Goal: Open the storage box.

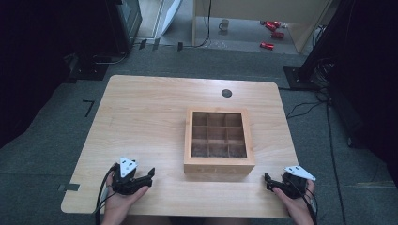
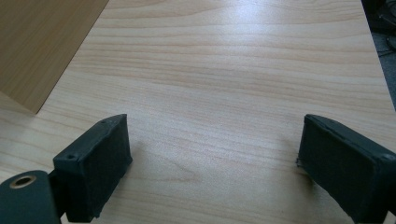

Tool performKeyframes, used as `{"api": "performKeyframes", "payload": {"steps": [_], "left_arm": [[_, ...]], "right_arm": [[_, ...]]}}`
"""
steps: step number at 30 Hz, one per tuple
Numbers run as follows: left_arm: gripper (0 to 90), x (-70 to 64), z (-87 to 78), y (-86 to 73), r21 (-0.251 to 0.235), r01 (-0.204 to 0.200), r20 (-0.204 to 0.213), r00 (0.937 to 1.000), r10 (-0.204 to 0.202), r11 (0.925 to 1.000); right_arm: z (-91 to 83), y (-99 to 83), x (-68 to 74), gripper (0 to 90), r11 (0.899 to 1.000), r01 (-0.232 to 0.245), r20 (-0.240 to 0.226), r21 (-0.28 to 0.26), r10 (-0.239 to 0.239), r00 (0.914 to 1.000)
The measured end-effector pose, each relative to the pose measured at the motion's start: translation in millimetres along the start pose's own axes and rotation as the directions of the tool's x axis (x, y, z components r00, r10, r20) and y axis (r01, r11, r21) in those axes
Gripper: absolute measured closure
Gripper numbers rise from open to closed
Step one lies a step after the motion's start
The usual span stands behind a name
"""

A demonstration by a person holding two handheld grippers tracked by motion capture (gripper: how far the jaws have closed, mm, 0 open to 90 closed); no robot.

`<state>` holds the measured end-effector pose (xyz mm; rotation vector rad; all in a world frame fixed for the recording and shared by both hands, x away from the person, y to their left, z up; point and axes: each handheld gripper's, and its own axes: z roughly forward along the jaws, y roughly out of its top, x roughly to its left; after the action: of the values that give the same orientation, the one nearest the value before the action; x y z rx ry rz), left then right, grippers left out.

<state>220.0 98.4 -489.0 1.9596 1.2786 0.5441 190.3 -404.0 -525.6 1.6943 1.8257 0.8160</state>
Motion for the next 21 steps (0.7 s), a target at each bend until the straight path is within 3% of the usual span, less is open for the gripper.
{"api": "performKeyframes", "payload": {"steps": [8, 11, 21], "left_arm": [[21.4, -31.6, 11.1, 7.4, -0.006, -0.045, 0.072, 0.9964, 0.045, 0.9990], [21.4, -46.5, 15.4, 10.1, -0.003, -0.084, 0.101, 0.9913, 0.084, 0.9964], [24.0, -69.3, 24.7, 17.6, -0.014, -0.101, 0.154, 0.9828, 0.102, 0.9948]], "right_arm": [[0.1, 0.0, 0.0, 8.9, 1.000, 0.004, -0.002, -0.001, -0.004, 1.0000], [0.1, 0.0, 0.0, 8.9, 1.000, 0.005, -0.003, -0.001, -0.005, 1.0000], [0.0, 0.0, 0.1, 8.9, 1.000, 0.006, -0.003, -0.001, -0.006, 1.0000]]}}
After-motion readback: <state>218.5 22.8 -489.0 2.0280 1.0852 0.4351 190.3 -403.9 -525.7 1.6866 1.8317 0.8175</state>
